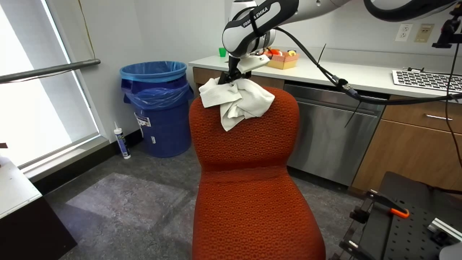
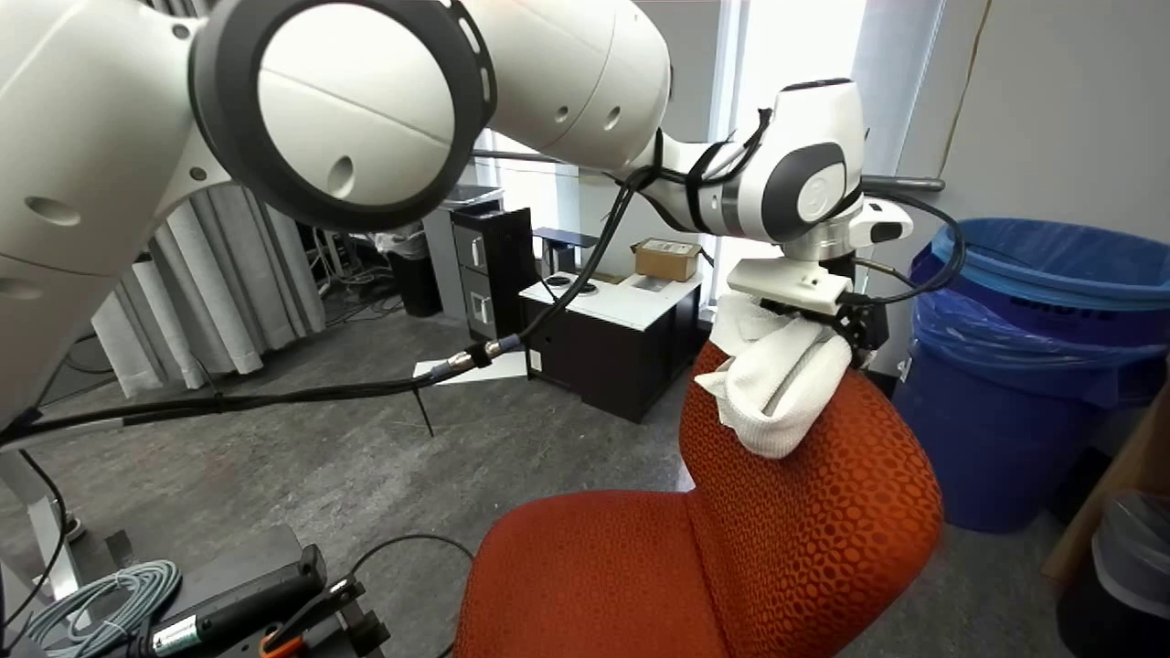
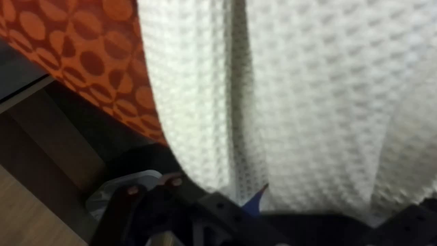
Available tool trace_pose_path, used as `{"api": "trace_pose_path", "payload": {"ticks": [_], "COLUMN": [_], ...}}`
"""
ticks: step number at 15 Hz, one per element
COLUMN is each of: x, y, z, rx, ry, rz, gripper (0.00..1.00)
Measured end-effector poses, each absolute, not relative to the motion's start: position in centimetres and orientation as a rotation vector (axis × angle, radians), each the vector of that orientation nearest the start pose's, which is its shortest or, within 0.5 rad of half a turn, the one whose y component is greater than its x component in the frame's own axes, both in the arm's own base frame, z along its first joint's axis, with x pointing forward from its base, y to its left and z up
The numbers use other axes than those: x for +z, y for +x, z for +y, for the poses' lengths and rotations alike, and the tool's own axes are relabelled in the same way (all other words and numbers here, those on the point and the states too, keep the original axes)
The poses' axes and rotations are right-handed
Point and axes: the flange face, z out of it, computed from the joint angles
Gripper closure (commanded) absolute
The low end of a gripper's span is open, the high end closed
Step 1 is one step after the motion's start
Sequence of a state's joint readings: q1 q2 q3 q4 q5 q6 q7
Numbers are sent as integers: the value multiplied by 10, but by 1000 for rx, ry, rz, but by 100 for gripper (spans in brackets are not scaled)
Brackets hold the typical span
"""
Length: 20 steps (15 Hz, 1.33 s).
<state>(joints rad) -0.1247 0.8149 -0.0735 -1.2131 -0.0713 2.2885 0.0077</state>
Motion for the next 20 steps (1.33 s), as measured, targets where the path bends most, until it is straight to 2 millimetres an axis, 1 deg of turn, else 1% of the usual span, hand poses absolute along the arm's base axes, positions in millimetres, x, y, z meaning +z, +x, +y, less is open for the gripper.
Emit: {"api": "trace_pose_path", "payload": {"ticks": [2, 4, 12, 15, 20], "x": [316, 317, 319, 320, 319], "y": [768, 767, 766, 768, 773], "z": [-132, -129, -133, -133, -129], "rx": [-408, -409, -413, -444, -548], "ry": [-3242, -3241, -3244, -3239, -3208], "rz": [200, 195, 202, 201, 202], "gripper": [0, 0, 0, 0, 0]}}
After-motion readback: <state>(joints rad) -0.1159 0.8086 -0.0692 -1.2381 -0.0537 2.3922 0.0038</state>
